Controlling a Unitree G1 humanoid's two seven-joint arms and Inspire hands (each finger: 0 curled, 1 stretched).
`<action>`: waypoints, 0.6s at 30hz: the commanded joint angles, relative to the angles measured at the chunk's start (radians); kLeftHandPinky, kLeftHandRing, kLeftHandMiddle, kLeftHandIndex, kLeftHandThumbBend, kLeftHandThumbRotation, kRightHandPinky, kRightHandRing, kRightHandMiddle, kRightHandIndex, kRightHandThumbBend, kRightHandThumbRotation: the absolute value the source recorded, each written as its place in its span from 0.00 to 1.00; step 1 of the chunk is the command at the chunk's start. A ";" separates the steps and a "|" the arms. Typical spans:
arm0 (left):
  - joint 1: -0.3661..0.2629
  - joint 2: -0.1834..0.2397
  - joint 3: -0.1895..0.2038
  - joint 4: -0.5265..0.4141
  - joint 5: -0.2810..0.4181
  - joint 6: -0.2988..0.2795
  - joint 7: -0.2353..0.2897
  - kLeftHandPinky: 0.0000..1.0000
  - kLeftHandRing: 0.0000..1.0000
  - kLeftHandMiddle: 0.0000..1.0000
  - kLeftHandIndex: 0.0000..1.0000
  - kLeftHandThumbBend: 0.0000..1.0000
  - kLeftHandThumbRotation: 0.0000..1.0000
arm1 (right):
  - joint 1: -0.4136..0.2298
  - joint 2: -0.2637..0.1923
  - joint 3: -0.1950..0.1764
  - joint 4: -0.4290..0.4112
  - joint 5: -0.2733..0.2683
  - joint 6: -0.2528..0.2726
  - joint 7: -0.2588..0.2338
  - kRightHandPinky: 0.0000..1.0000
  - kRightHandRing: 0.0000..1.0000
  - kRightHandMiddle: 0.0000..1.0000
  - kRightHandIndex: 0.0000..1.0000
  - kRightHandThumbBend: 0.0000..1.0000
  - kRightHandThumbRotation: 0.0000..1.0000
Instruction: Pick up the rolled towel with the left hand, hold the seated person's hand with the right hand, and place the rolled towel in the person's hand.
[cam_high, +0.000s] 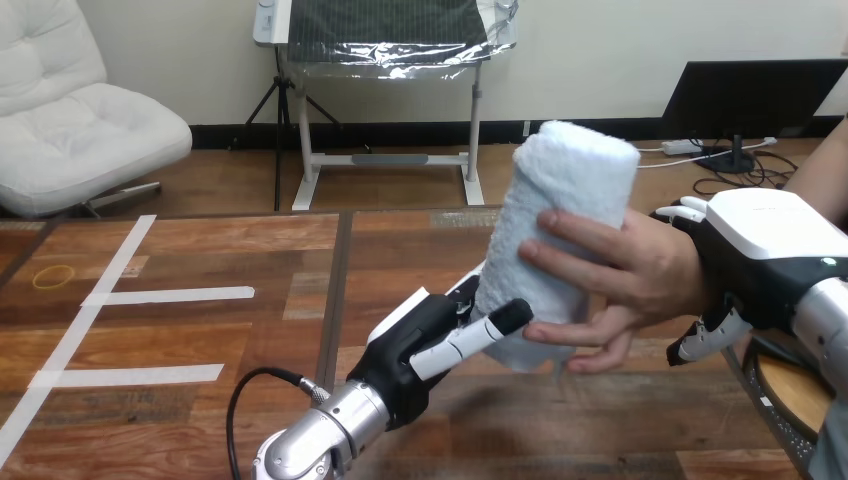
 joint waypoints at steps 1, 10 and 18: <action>-0.048 0.007 0.020 -0.020 -0.012 -0.036 0.017 0.93 0.95 0.96 1.00 0.83 0.67 | -0.009 0.016 -0.038 -0.063 0.005 0.003 -0.015 0.86 0.95 0.95 0.87 0.92 0.00; -0.030 -0.005 0.043 -0.034 -0.051 -0.055 0.029 0.92 0.94 0.97 1.00 0.90 0.67 | 0.012 0.032 -0.058 -0.106 0.015 0.013 -0.017 0.86 0.96 0.95 0.88 0.93 0.00; -0.007 -0.001 0.058 -0.069 -0.067 -0.062 0.035 0.95 0.98 1.00 1.00 0.92 0.68 | 0.035 0.054 -0.083 -0.150 0.032 0.029 -0.026 0.86 0.96 0.95 0.88 0.93 0.00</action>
